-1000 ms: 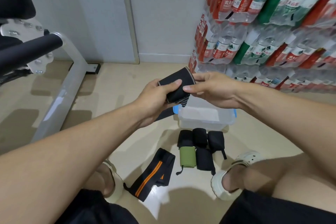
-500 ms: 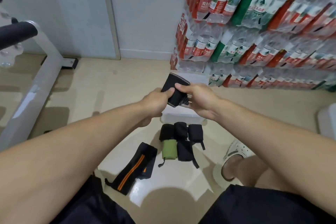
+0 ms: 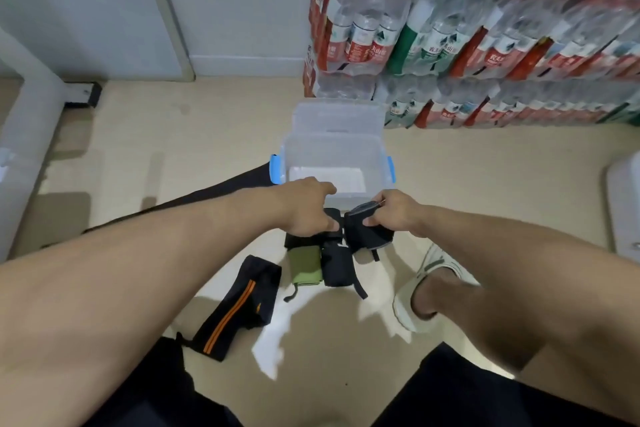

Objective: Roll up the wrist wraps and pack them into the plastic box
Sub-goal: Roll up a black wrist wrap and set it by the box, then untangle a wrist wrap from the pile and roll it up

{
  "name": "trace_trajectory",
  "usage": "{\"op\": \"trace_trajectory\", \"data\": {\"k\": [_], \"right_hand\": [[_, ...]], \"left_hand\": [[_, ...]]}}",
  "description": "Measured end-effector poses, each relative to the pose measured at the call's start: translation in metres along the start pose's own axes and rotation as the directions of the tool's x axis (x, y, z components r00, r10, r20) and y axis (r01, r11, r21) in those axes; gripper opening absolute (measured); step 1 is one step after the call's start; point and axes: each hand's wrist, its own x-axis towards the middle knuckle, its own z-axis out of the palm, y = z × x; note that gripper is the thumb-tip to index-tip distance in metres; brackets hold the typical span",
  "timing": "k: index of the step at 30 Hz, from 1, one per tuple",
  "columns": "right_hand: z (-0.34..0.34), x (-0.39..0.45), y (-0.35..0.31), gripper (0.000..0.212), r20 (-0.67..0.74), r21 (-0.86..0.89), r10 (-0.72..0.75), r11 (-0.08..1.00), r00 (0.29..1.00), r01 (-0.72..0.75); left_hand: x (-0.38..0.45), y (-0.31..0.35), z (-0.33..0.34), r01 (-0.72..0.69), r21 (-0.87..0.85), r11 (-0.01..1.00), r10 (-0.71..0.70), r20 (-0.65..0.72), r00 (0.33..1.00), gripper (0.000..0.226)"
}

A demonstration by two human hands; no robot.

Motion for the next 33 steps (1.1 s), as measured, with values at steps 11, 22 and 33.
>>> {"op": "trace_trajectory", "data": {"k": [11, 22, 33], "right_hand": [[0.089, 0.055, 0.118, 0.026, -0.137, 0.240, 0.251, 0.947, 0.958, -0.214], [0.108, 0.090, 0.155, 0.019, -0.081, 0.239, 0.289, 0.935, 0.954, -0.263], [0.116, 0.086, 0.151, 0.016, -0.116, 0.230, 0.303, 0.935, 0.946, -0.271]], "left_hand": [[0.016, -0.014, -0.001, 0.054, 0.040, 0.998, -0.055, 0.027, 0.998, 0.070], [0.019, -0.036, -0.002, 0.130, 0.039, 0.991, -0.132, 0.075, 0.988, 0.069], [0.015, -0.032, 0.003, 0.113, 0.033, 0.993, -0.115, 0.079, 0.990, 0.071]]}}
